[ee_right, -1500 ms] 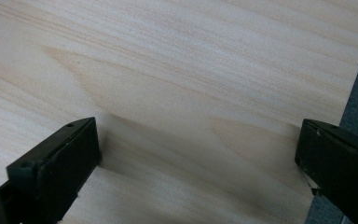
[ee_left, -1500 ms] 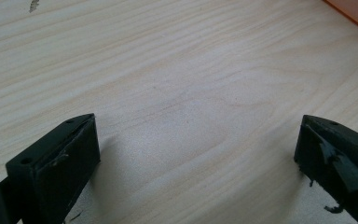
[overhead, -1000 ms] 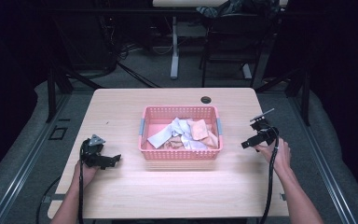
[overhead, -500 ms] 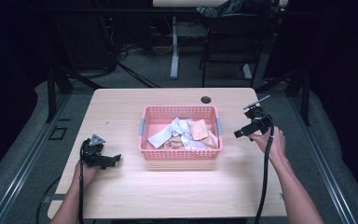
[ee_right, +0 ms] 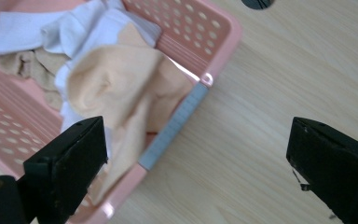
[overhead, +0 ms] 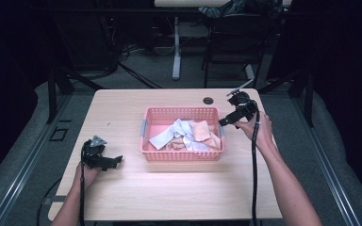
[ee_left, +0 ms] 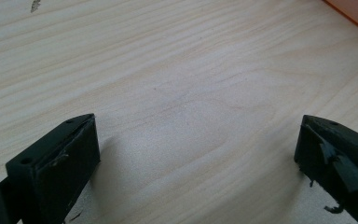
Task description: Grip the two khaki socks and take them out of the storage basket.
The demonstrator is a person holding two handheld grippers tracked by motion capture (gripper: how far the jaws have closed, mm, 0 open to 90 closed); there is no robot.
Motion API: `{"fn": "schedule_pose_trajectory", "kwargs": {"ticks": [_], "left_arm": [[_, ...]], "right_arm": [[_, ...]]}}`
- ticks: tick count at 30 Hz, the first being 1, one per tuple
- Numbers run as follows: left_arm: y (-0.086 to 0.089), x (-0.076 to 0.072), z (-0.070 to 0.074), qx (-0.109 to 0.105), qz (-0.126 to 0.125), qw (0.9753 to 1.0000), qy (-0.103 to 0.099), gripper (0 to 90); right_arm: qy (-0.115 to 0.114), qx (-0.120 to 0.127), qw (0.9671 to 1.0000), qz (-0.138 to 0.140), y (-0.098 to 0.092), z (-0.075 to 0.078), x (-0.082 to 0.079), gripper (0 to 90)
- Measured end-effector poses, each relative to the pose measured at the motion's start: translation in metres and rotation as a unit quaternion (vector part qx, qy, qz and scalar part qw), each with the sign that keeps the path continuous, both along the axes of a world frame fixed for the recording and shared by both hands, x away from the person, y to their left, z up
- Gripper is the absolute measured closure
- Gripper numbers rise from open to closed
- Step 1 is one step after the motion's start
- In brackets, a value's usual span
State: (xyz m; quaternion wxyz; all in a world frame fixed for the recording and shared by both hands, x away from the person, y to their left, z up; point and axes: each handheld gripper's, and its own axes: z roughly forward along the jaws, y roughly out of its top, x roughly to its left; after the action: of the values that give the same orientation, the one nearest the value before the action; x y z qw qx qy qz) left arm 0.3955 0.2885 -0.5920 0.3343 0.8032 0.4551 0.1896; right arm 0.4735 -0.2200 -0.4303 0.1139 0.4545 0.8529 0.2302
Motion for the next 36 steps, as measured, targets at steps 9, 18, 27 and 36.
{"fn": "schedule_pose_trajectory", "kwargs": {"ticks": [9,18,27,36], "left_arm": [[0.000,0.000,0.000,0.000,0.000,1.0000,0.000,0.0],[0.000,0.000,0.000,0.000,0.000,1.0000,0.000,0.0],[0.000,0.000,0.000,0.000,0.000,1.0000,0.000,0.0],[0.000,0.000,0.000,0.000,0.000,1.0000,0.000,0.0]], "right_arm": [[0.004,-0.009,0.9992,0.038,0.042,0.000,0.008,10.5],[0.043,-0.013,0.9978,0.049,0.067,-0.023,0.023,21.9],[0.092,-0.022,0.9950,0.033,0.077,-0.053,0.036,39.1],[0.099,-0.042,0.9940,0.020,0.079,-0.067,0.039,60.0]]}}
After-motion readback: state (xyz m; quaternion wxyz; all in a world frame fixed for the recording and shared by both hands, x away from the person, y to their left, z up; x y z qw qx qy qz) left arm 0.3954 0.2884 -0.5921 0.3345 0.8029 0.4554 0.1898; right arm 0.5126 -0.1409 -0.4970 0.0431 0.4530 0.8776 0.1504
